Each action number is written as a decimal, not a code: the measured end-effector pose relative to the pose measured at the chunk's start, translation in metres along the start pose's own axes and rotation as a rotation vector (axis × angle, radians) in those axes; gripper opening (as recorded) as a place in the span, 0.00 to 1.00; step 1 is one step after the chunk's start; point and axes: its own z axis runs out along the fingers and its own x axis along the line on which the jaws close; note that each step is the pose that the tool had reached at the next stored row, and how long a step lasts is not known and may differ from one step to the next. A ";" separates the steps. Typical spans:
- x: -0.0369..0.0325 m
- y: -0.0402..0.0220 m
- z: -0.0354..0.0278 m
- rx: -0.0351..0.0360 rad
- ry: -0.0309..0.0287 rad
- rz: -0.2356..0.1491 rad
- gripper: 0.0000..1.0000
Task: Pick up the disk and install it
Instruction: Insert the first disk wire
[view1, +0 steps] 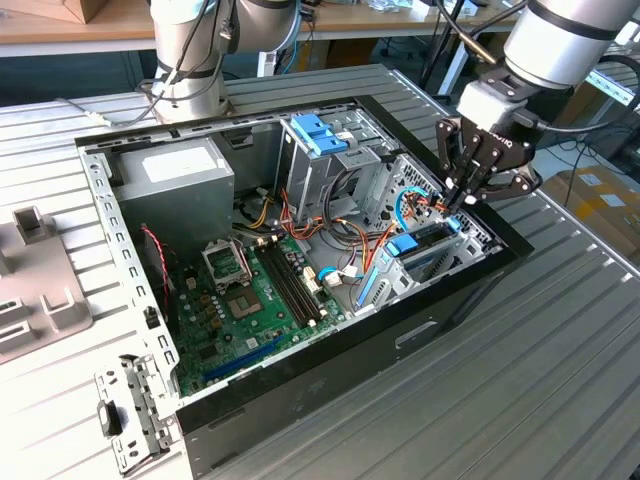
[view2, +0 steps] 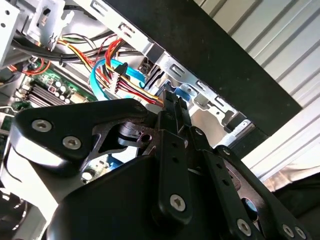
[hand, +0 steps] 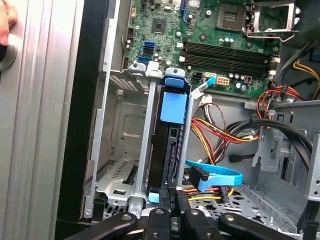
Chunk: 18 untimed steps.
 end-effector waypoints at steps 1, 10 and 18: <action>-0.0001 0.0009 0.0002 -0.0002 0.0003 0.016 0.17; -0.0016 0.0079 0.0067 -0.0010 0.0018 0.092 0.17; -0.0023 0.0121 0.0100 -0.0017 0.0029 0.160 0.17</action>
